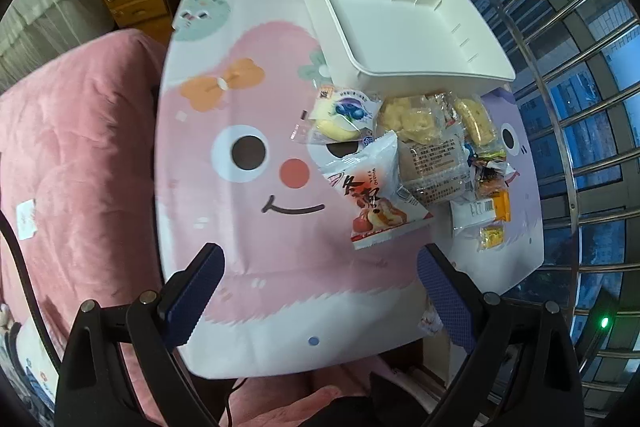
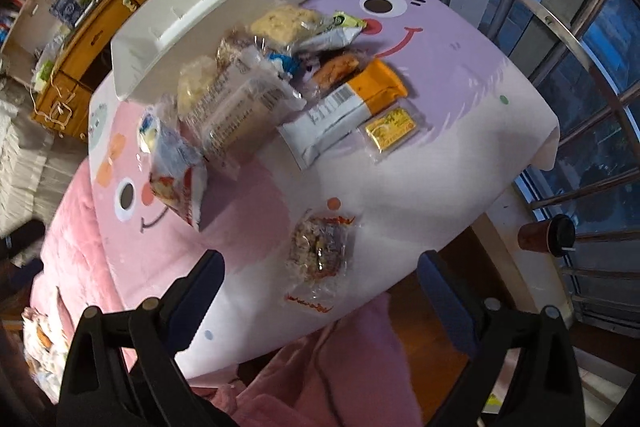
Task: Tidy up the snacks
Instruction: 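Move both tools forward toward the snack pile beside the white tray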
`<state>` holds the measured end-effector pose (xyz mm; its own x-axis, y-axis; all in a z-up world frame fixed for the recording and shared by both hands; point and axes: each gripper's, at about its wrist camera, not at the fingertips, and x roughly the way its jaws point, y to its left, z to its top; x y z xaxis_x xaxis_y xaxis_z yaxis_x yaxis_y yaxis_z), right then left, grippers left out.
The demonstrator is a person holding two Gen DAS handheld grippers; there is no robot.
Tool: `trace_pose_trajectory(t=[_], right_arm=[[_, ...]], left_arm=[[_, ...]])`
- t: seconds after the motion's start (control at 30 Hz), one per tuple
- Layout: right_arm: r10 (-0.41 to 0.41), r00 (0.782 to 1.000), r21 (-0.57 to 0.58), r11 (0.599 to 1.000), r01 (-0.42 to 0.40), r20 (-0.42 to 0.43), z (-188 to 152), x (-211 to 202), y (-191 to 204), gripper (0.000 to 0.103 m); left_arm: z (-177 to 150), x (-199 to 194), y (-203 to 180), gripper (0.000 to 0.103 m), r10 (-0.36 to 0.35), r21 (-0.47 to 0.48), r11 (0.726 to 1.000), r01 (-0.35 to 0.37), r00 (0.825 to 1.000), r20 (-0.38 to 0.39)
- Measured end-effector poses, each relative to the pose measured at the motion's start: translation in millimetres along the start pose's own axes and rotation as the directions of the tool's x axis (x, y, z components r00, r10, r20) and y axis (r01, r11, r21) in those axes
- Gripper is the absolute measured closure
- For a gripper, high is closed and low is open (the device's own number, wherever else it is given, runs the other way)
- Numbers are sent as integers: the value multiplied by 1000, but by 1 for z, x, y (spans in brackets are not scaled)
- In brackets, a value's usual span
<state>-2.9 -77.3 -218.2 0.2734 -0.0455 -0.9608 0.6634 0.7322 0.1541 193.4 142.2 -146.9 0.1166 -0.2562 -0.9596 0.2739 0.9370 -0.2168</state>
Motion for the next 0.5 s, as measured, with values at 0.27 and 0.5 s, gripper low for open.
trace_pose_trajectory(t=[0.27, 0.5], right_arm=[[-33, 996, -54, 998, 28, -85, -16, 44, 8, 14], [-57, 985, -87, 995, 43, -164, -22, 73, 11, 25]], left_arm=[[18, 66, -7, 7, -40, -39, 999, 36, 994, -103], [28, 117, -7, 7, -92, -123, 990, 71, 979, -182]])
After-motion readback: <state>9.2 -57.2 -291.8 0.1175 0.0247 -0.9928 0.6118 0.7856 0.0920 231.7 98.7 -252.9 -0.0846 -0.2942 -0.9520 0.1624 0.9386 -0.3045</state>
